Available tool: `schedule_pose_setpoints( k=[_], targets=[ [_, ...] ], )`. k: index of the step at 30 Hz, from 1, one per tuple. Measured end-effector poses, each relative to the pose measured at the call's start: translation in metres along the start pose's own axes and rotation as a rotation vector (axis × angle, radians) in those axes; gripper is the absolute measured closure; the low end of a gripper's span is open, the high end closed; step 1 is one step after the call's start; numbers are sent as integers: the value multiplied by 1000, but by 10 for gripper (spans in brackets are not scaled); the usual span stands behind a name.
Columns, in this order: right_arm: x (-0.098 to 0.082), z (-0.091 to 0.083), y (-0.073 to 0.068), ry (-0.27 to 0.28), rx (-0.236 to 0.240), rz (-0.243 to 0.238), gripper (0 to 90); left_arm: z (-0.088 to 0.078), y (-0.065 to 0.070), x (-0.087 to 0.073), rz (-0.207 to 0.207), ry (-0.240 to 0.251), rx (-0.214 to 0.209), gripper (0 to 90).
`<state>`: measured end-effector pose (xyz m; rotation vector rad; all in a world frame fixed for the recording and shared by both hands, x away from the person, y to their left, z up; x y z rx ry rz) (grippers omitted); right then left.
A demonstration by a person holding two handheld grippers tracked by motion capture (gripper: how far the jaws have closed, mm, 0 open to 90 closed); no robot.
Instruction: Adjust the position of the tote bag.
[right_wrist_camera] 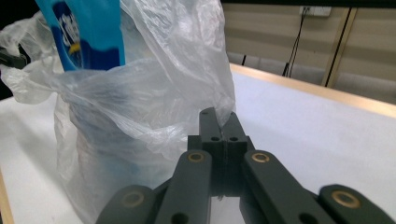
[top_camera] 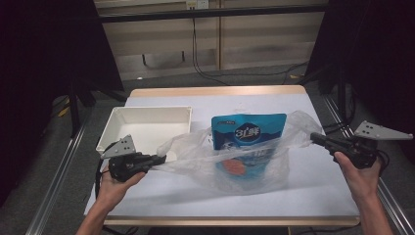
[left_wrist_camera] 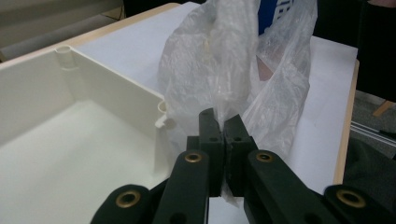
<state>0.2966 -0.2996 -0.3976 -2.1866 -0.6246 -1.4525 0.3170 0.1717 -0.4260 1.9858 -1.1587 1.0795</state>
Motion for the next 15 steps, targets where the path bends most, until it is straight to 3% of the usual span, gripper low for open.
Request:
schedule_pose_setpoints(
  k=[6,15],
  targets=[
    [-18,5,0,-28,4,23,900,3,9,-14,14,-43,-9,893],
    [-43,11,-4,-87,16,32,900,9,16,-38,-10,-89,-29,893]
  ],
)
Point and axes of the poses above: each handheld gripper's, and its own axes: z roughly forward along the jaws, x roughly out of its top, y roughly to its right, the point moved 8 cm from there along z, roughly forward along the jaws, and after that the axes turned 2 degrees about -y, right-handed, at the moved point
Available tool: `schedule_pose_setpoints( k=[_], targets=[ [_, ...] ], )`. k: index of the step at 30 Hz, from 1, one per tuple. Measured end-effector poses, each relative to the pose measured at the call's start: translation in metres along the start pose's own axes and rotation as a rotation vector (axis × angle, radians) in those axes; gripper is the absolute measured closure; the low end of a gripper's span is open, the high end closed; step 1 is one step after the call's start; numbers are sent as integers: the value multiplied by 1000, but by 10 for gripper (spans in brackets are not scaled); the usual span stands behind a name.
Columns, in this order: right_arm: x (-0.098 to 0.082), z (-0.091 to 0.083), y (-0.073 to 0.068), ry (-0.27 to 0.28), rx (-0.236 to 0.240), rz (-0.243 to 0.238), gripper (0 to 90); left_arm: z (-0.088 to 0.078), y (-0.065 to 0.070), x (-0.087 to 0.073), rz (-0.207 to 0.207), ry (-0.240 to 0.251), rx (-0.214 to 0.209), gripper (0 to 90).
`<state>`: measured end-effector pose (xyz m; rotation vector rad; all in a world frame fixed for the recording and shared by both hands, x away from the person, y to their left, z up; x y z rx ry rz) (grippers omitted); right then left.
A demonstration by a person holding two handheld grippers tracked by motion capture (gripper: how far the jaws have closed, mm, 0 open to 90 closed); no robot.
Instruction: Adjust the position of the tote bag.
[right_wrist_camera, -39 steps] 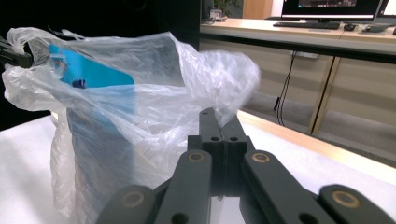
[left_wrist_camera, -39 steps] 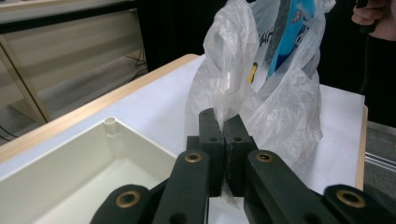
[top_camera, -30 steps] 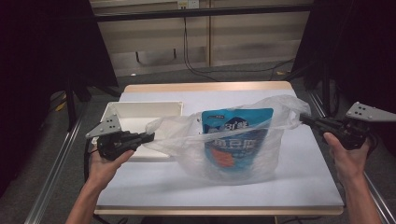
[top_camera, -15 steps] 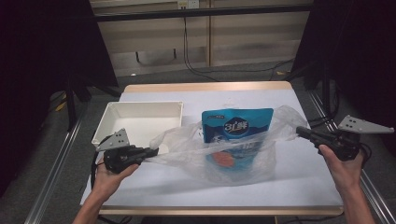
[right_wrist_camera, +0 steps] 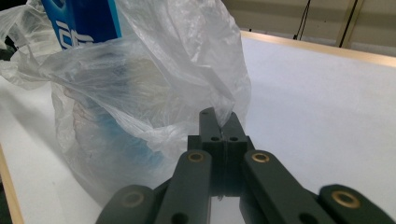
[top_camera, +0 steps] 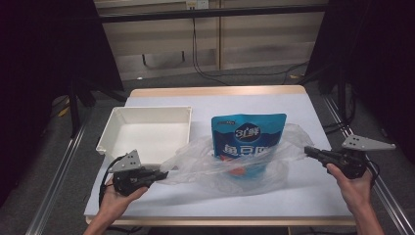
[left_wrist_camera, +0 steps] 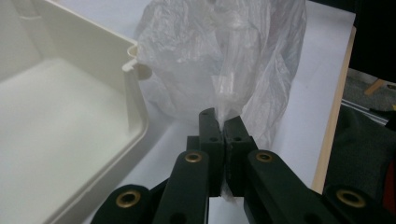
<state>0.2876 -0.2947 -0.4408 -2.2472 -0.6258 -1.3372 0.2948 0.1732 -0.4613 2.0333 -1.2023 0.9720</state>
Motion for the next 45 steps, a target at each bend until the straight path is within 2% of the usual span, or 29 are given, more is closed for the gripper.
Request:
schedule_pose_setpoints(
  k=[3,6,8,10,14,15,18,23,27,29,33,38,40,41,45],
  targets=[
    [-7,2,2,-9,-4,7,900,3,0,-4,1,-16,5,893],
    [-13,5,2,-21,-1,20,900,6,-2,-9,-21,-9,11,894],
    [-17,7,1,-26,2,27,900,8,-3,-13,-21,-21,11,894],
    [-21,9,1,-41,-4,20,900,14,-2,-20,-19,-57,12,894],
    [-33,15,0,-80,1,29,900,18,-3,-27,-22,-76,10,894],
    [-38,16,0,-92,-2,33,900,19,-4,-31,-35,-84,10,894],
    [-51,23,-3,-140,5,20,900,24,-6,-39,-40,-111,9,894],
    [-58,24,-1,-156,5,33,900,30,-8,-44,-54,-129,9,894],
    [-68,30,-1,-199,4,27,900,32,-8,-47,-32,-159,8,894],
    [-72,32,-1,-218,5,23,900,32,-11,-47,-36,-161,23,894],
    [-77,35,0,-239,3,25,900,35,-13,-50,-41,-169,21,894],
    [-87,39,0,-294,-4,2,900,39,-8,-59,-6,-244,28,894],
    [-91,40,0,-312,-9,4,900,39,-8,-59,-8,-242,32,894],
    [-90,40,0,-312,-9,5,900,40,-8,-60,-48,-210,7,894],
    [-91,40,0,-311,-11,3,900,40,-9,-60,-43,-205,7,892]
  ],
)
Point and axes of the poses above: each handheld gripper's, and its own axes: z roughly forward along the jaws, x roughly out of its top, y roughly to its right, the point moved 8 cm from there along z, roughly forward along the jaws, and after that the axes turned 2 degrees about -y, right-handed, at the moved point
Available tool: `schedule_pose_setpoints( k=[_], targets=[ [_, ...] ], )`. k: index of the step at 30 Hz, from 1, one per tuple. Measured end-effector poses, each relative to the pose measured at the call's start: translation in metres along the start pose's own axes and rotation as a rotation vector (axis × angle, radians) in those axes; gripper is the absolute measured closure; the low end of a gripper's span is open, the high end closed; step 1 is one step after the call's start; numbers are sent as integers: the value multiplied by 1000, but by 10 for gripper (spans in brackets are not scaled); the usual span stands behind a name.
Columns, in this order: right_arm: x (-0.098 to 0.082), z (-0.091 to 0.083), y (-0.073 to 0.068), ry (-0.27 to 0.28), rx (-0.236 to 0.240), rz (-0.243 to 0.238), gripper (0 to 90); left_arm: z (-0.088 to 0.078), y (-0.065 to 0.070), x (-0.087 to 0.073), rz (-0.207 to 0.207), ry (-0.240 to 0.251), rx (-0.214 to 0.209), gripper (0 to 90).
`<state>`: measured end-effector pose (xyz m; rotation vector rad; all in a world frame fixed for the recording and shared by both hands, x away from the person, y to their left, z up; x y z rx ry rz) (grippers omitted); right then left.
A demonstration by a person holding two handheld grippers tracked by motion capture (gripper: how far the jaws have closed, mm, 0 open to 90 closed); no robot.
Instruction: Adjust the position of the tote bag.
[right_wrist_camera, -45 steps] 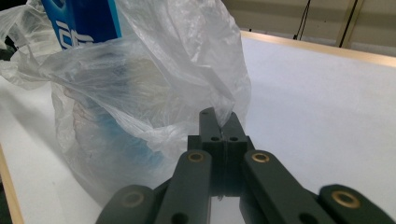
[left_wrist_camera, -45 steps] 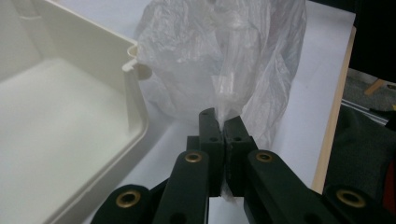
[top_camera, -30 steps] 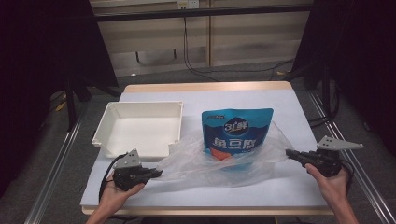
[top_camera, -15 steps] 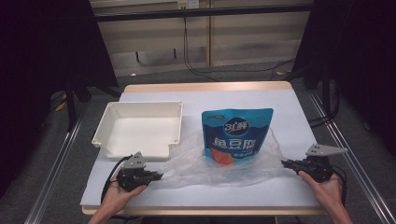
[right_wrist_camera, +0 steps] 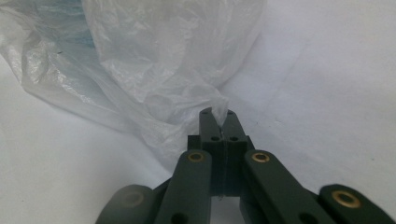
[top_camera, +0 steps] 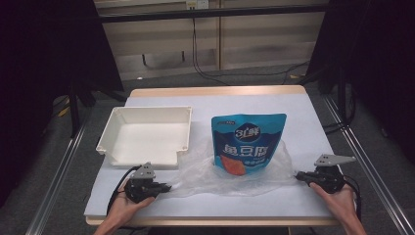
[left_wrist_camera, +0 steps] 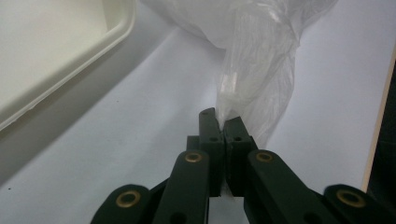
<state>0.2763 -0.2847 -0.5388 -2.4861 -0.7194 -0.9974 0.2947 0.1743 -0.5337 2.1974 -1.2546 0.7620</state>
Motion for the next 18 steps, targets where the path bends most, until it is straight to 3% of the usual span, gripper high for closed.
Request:
schedule_pose_setpoints(
  k=[3,6,10,12,13,15,18],
  targets=[
    [1,0,0,1,-3,-6,891,-2,1,1,3,3,-11,886],
    [2,-2,-1,13,-2,-18,784,-7,2,5,2,34,-13,847],
    [6,-8,-5,52,26,-23,679,-14,5,9,-7,67,5,655],
    [11,-14,-7,85,14,-20,576,-18,8,12,-7,98,12,593],
    [11,-14,-7,85,14,-20,576,-18,8,12,-7,98,12,556],
    [18,-23,-10,128,1,-19,447,-26,11,16,-1,129,15,482],
    [24,-32,-16,149,-1,-29,362,-33,13,19,-34,153,11,376]
  ],
)
Point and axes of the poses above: each handheld gripper's, and its own axes: z roughly forward along the jaws, x roughly out of its top, y roughly to its right, the point moved 8 cm from there along z, roughly forward along the jaws, and after that the axes turned 2 degrees about -y, right-handed, at the moved point
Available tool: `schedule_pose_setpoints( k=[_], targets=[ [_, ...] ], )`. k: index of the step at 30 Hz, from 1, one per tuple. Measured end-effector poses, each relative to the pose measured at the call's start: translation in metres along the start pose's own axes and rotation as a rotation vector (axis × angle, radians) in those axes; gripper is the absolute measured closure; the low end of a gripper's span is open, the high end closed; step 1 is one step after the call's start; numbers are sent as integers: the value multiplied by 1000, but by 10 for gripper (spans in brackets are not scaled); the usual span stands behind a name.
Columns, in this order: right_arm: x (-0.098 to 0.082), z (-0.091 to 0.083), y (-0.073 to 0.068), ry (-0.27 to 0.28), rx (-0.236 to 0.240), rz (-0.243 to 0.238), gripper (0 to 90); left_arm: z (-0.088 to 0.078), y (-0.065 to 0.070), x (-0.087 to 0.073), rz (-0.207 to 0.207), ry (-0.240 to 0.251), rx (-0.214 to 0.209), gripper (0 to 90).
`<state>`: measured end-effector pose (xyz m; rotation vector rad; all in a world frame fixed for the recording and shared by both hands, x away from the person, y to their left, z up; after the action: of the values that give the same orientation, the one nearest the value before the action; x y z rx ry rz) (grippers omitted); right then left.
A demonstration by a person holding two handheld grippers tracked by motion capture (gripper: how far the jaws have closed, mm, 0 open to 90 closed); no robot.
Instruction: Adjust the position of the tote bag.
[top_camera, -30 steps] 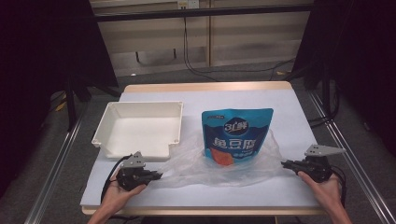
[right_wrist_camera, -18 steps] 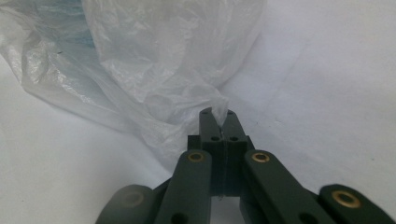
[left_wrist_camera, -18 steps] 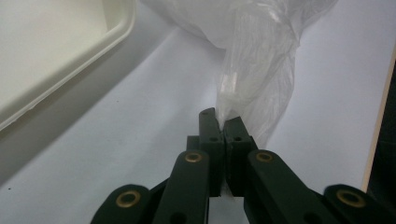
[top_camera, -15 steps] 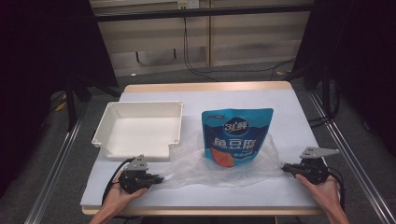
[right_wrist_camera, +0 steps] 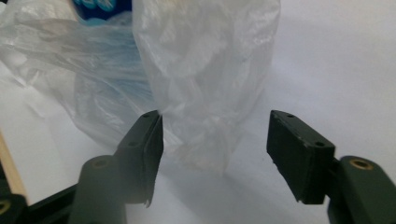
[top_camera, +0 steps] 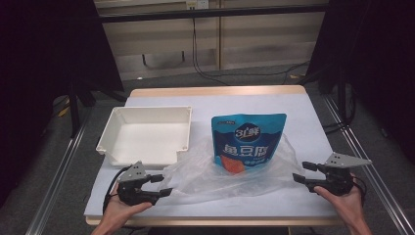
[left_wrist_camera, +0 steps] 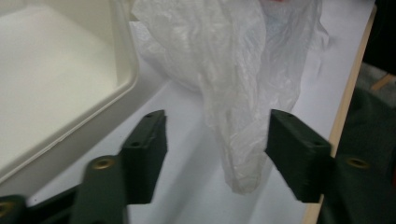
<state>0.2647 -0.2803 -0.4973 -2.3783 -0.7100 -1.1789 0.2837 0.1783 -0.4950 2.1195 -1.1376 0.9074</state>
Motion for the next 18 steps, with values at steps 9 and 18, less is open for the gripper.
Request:
schedule_pose_setpoints(
  k=[9,18],
  targets=[
    [33,-23,-19,97,29,-43,412,-32,3,29,29,129,41,377],
    [65,-26,-43,141,130,-113,741,-14,36,72,141,185,-26,624]
  ],
)
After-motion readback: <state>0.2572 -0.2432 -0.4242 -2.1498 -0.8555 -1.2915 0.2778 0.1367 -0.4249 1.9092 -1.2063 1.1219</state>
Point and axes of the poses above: each handheld gripper's, and its own axes: z roughly forward along the jaws, x roughly out of its top, y roughly to its right, the point moved 8 cm from there along z, roughly forward along the jaws, and after that the axes turned 2 degrees about -y, right-handed, at the moved point
